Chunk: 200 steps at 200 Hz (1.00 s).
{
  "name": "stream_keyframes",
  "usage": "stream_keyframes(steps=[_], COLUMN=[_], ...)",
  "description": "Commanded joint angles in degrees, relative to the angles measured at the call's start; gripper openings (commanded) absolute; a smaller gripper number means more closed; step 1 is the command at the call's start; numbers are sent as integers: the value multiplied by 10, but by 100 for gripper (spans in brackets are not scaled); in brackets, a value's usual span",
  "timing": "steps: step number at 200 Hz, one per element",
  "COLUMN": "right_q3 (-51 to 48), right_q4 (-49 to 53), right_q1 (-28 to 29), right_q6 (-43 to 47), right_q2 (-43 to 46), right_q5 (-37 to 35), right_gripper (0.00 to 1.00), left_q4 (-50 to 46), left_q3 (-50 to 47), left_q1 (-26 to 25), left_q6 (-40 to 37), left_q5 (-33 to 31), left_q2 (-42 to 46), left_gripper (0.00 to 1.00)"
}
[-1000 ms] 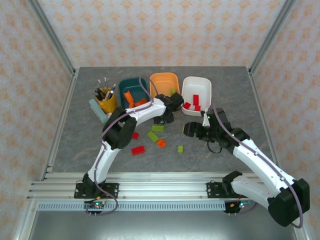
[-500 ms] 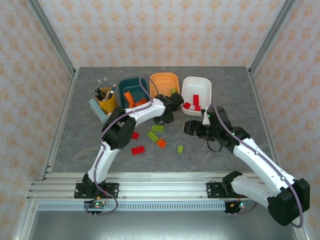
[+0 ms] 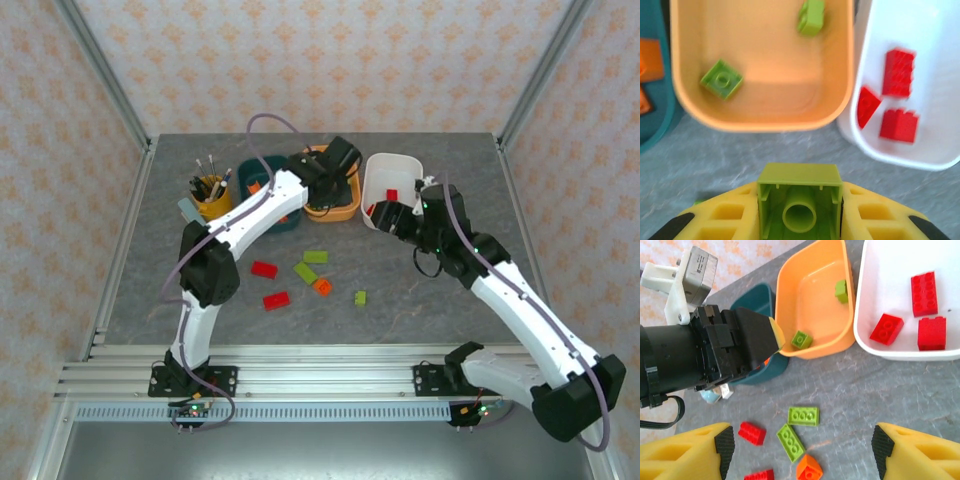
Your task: Sort the legos into containers by color
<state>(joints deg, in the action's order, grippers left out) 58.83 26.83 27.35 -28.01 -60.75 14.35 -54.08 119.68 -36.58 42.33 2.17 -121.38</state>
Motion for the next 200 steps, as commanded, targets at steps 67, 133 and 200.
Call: stream_keyframes(steps=[67,133,200], right_q3=[94,74,82], right_q4=[24,24,39], right_q1=[0,0,0], right_q6=[-28,-33,-5], right_q2=[-111,-104,-108], right_q5=[-33,-27,-24], right_gripper=[74,74,73], left_q4=[-16,-9,-40], left_q3=[215,209,197], left_q1=[61,61,62], left_q6=[-18,-25,-32], left_q5=[103,116,18], left_q2=[-228,-235,-130], left_gripper=[29,54,60])
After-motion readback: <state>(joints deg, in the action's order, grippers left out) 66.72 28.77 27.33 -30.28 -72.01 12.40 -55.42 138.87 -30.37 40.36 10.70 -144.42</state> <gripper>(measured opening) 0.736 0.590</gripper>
